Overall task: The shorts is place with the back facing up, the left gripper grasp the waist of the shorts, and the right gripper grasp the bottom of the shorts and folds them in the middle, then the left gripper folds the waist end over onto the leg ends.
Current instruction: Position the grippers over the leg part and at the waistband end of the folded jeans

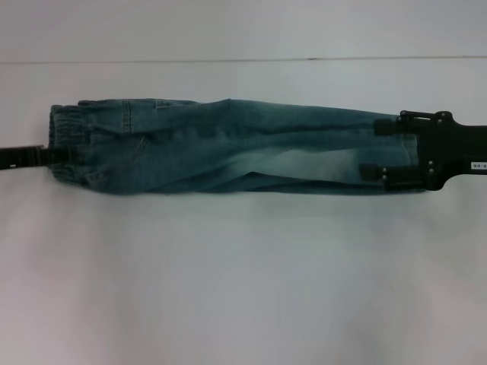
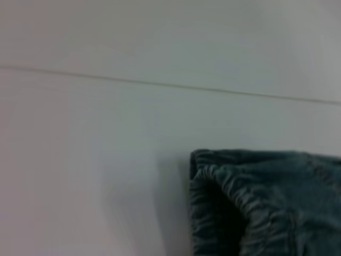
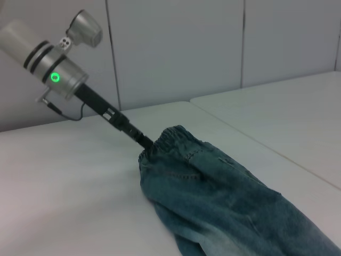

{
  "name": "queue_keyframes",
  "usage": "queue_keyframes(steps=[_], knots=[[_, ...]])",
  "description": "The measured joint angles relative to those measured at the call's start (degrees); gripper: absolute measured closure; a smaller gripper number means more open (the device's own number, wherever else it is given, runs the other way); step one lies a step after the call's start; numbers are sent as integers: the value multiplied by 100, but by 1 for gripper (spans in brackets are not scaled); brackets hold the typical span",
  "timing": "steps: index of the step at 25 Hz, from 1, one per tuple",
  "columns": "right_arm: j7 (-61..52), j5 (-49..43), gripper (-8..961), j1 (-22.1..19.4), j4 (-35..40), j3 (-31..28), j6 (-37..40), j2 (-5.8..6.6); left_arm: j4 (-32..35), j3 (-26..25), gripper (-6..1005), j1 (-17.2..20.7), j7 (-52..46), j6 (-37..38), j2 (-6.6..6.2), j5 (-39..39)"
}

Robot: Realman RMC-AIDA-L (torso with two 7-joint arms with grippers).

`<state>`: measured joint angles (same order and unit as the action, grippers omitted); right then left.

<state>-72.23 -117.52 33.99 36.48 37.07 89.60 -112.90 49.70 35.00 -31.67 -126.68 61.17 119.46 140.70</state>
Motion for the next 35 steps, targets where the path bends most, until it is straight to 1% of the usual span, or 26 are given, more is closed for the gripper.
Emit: queue_keyframes(steps=[5, 8, 10, 15, 21, 28, 35], knots=[[44, 1, 62, 22, 4, 14, 8, -7, -49, -684, 75, -355, -591, 847, -329, 153], [163, 2, 63, 32, 4, 40, -13, -35, -247, -853, 76, -561, -886, 950, -450, 528], [225, 2, 63, 53, 4, 84, -52, -55, -374, -857, 77, -638, -955, 917, -471, 682], [240, 2, 63, 114, 4, 223, -91, -70, -493, -798, 78, -667, -944, 707, -448, 749], [239, 2, 62, 130, 0, 224, -92, -75, -680, -794, 79, -699, -936, 514, -473, 917], [240, 1, 62, 134, -1, 221, -130, -105, -848, -797, 81, -719, -949, 463, -478, 924], [244, 2, 63, 129, -1, 214, -130, -109, -1096, -778, 83, -806, -940, 305, -494, 1012]])
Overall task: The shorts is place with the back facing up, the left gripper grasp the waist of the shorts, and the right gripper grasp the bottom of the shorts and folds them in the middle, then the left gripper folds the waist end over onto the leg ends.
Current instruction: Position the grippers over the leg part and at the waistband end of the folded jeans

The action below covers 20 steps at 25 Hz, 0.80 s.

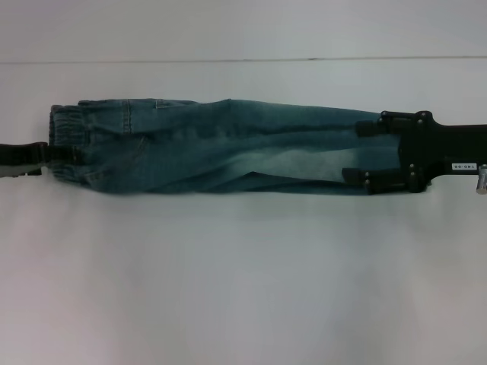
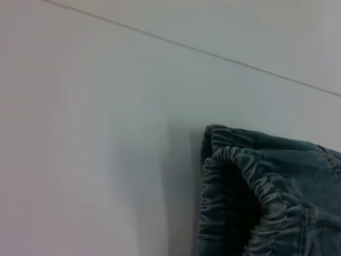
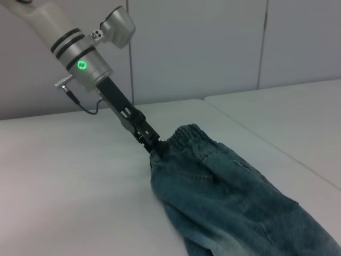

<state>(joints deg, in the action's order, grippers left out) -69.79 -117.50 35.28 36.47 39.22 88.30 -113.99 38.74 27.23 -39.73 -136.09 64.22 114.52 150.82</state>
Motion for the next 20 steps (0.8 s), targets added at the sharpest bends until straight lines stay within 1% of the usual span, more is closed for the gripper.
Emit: queue_keyframes(steps=[11, 16, 20], knots=[[9, -1, 62, 0, 53, -10, 1, -21, -261, 56, 86, -111, -28, -82, 3, 50], [17, 16, 62, -20, 53, -24, -16, -21, -269, 71, 87, -202, -13, 4, 40, 4], [52, 25, 63, -45, 53, -51, -23, -19, -231, 73, 224, -217, 79, 13, 55, -127]])
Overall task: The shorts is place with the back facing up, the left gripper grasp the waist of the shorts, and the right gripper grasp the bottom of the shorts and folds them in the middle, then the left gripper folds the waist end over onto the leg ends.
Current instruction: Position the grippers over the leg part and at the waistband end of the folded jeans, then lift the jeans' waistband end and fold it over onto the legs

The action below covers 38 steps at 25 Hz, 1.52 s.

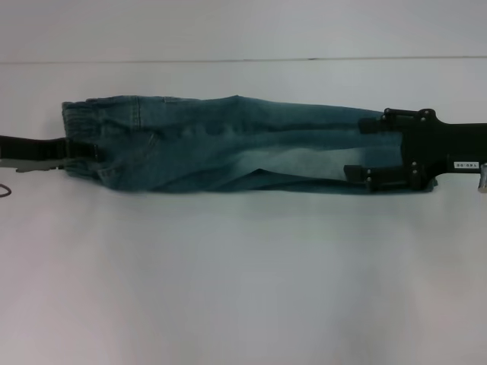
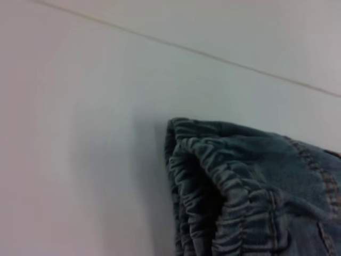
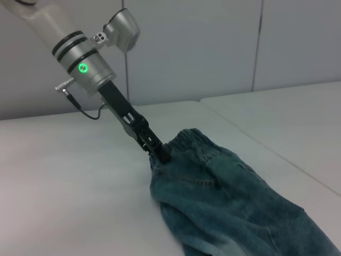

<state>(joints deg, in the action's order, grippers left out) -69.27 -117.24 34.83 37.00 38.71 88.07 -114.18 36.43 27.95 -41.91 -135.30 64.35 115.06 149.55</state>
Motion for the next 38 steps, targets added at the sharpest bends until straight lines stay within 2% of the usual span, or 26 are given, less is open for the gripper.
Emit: queue_keyframes(steps=[2, 13, 18, 24, 29, 34, 38], knots=[[13, 2, 63, -9, 0, -8, -14, 1, 6, 0, 293, -1, 46, 2, 2, -50], [19, 10, 63, -12, 0, -11, -71, -3, 7, 52, 530, -2, 160, 16, -1, -83], [19, -8, 62, -12, -19, -13, -85, -5, 14, 53, 748, -2, 213, 14, -1, -85], [18, -12, 65, -12, -41, 11, -213, -59, 16, 52, 949, -2, 310, 18, 2, -100], [76, -14, 72, -12, -44, 18, -247, -110, 91, 52, 948, 9, 505, 129, 5, -222], [153, 9, 94, -5, -117, -5, -610, -269, 395, 52, 949, 52, 701, 457, 37, -443], [241, 93, 229, 50, -276, -16, -1215, -465, 600, 52, 952, 53, 849, 701, 42, -607]])
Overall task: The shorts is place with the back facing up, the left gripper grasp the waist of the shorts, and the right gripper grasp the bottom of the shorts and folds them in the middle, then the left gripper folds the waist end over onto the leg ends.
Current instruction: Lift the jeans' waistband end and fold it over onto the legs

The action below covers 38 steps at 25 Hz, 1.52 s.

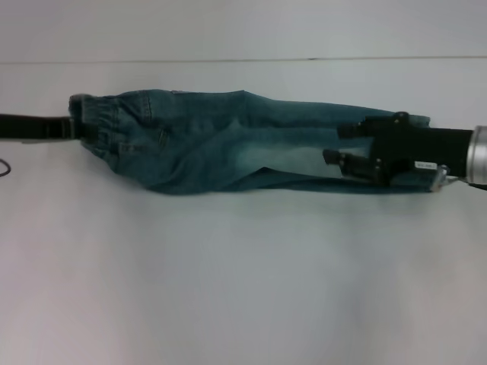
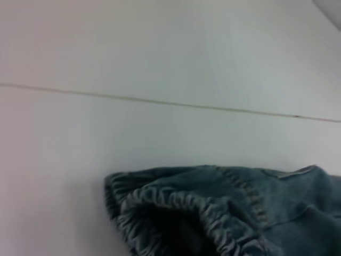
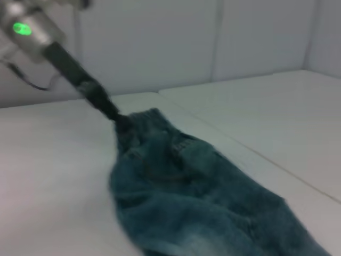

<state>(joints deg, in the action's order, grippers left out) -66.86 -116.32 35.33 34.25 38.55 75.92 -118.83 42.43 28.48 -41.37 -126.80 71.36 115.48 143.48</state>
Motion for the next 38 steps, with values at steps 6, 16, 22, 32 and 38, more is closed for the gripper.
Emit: queue_keyframes(steps=[6, 16, 22, 32, 38], knots=[[860, 1085, 468, 229, -1096, 17, -1287, -95, 243, 157, 955, -96, 177, 327, -35, -187], [3828, 3914, 792, 689, -3136, -19, -2417, -196, 757, 401, 955, -480, 222, 918, -78, -513], [4567, 4580, 951, 959, -3679, -284, -2751, -224, 820, 445, 960, -882, 218, 1196, -201, -602], [5465, 4561, 951, 1609, -4558, -1080, -3253, -272, 837, 612, 959, -1625, 176, 1618, -321, -630], [5696, 3810, 951, 2006, -5022, -1562, -3455, -273, 856, 746, 960, -1917, 173, 1819, -325, -793]])
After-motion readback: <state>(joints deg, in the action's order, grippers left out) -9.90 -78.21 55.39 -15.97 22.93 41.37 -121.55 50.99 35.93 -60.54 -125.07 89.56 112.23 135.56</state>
